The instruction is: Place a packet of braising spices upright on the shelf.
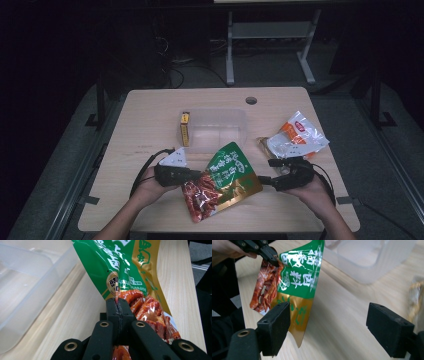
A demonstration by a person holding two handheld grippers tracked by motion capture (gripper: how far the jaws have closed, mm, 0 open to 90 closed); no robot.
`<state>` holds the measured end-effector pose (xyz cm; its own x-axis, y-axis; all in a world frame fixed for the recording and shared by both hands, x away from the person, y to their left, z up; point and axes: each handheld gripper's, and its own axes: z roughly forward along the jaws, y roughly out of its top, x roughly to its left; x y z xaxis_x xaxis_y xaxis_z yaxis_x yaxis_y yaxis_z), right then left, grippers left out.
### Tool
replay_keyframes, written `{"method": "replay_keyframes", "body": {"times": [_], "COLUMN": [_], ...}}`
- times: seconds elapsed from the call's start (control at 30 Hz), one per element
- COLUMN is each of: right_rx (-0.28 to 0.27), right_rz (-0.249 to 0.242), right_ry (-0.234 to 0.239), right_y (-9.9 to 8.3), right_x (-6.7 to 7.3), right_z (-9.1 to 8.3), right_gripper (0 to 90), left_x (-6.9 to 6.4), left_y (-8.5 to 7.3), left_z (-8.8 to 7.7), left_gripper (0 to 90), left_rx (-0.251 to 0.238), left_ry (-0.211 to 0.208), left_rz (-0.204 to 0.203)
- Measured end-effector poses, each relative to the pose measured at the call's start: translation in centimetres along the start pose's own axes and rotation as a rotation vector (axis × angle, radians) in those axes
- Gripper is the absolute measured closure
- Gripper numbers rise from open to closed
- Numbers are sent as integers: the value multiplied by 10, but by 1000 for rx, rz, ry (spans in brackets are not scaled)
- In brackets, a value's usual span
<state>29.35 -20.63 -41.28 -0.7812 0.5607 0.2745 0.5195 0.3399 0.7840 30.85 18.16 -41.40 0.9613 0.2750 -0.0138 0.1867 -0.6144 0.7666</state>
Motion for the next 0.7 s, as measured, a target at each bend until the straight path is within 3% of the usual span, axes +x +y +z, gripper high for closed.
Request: {"method": "replay_keyframes", "body": {"times": [0.23,0.37,0.7], "right_rx": [8,33,73], "right_rz": [-30,-69,-75], "right_ry": [62,115,199], "right_y": [25,49,75], "right_x": [2,3,-5], "right_z": [18,40,73], "right_gripper": [249,300,456], "left_x": [3,5,10], "left_y": [-2,-3,-8], "left_z": [-11,-17,-33], "left_gripper": [900,900,900], "left_rx": [-16,-29,-53], "left_ry": [21,34,66], "left_rz": [1,2,-3]}}
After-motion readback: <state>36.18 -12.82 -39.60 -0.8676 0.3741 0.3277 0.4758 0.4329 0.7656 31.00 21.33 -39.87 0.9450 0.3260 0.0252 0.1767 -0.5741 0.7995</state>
